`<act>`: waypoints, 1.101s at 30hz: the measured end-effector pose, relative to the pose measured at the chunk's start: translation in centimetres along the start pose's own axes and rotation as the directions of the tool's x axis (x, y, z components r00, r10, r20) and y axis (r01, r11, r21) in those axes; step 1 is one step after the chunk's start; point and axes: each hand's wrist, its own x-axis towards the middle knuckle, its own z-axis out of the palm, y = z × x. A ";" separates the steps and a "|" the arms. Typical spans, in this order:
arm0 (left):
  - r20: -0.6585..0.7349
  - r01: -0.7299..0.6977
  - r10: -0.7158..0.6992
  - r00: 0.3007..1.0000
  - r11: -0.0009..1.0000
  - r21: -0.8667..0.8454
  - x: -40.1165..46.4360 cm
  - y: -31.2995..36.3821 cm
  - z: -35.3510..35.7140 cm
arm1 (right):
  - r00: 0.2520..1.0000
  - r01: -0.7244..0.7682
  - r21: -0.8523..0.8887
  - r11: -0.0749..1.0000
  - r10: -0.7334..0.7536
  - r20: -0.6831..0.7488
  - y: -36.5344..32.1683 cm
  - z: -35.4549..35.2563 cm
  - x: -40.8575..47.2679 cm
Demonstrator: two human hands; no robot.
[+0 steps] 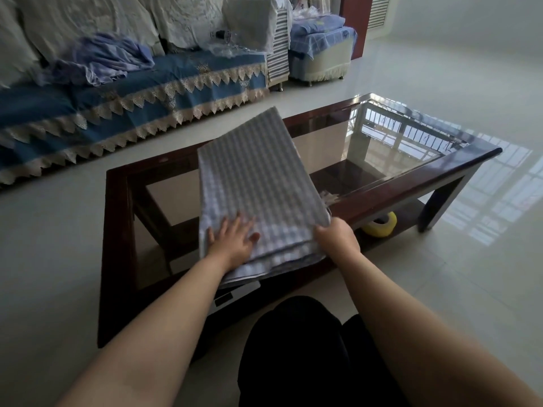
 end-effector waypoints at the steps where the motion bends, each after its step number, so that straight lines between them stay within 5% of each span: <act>1: 0.010 -0.023 0.023 1.000 0.999 0.034 -0.2 0.0 0.3 | 0.996 -0.066 0.020 0.998 0.064 0.069 1.0 0.1 0.2; 5: -0.051 -0.070 0.073 0.996 0.995 0.066 -0.7 -1.0 0.5 | 0.997 -0.054 -0.241 0.969 0.066 0.043 1.1 -0.2 0.6; 7: -0.097 -0.076 0.083 0.992 0.994 0.076 -0.9 -1.8 0.5 | 0.979 0.150 -0.424 0.893 -0.195 -0.064 0.6 -0.8 1.1; 9: -0.115 -0.075 0.082 0.990 0.995 0.059 -1.1 -2.3 0.4 | 0.771 0.525 -0.489 0.697 -0.632 -0.074 -0.3 -0.7 1.6; 11: -0.105 -0.080 0.083 0.991 0.996 0.038 -1.0 -2.3 0.3 | 0.630 0.726 -0.438 0.530 -0.768 0.115 -1.5 0.2 2.5; 14: -0.197 -0.117 0.086 0.977 0.982 -0.151 -1.1 -3.0 -0.5 | 0.798 0.594 -0.368 0.715 -0.466 0.382 -0.4 0.9 5.2; 17: -0.370 -0.140 0.035 0.928 0.955 -0.262 -1.8 -6.1 -1.2 | 0.835 0.542 -0.211 0.814 -0.492 0.248 1.6 -0.2 7.1; 20: -0.259 -0.180 0.148 0.954 0.978 -0.102 -2.4 -9.3 -1.4 | 0.774 0.631 -0.240 0.738 -0.575 0.267 2.3 -1.2 7.9; 23: -0.123 -0.268 0.274 0.954 0.961 0.062 -2.3 -10.7 -1.9 | 0.635 0.772 -0.369 0.517 -0.650 0.418 3.2 -2.2 7.9; 25: -0.093 -0.274 0.275 0.957 0.961 0.024 -2.1 -10.9 -2.6 | 0.569 0.820 -0.414 0.396 -0.646 0.508 3.8 -2.8 8.2; 33: 0.140 -0.185 0.221 0.965 0.954 -0.234 -1.2 -11.2 -4.0 | 0.575 0.810 -0.494 0.315 -0.591 0.565 4.7 -3.0 8.5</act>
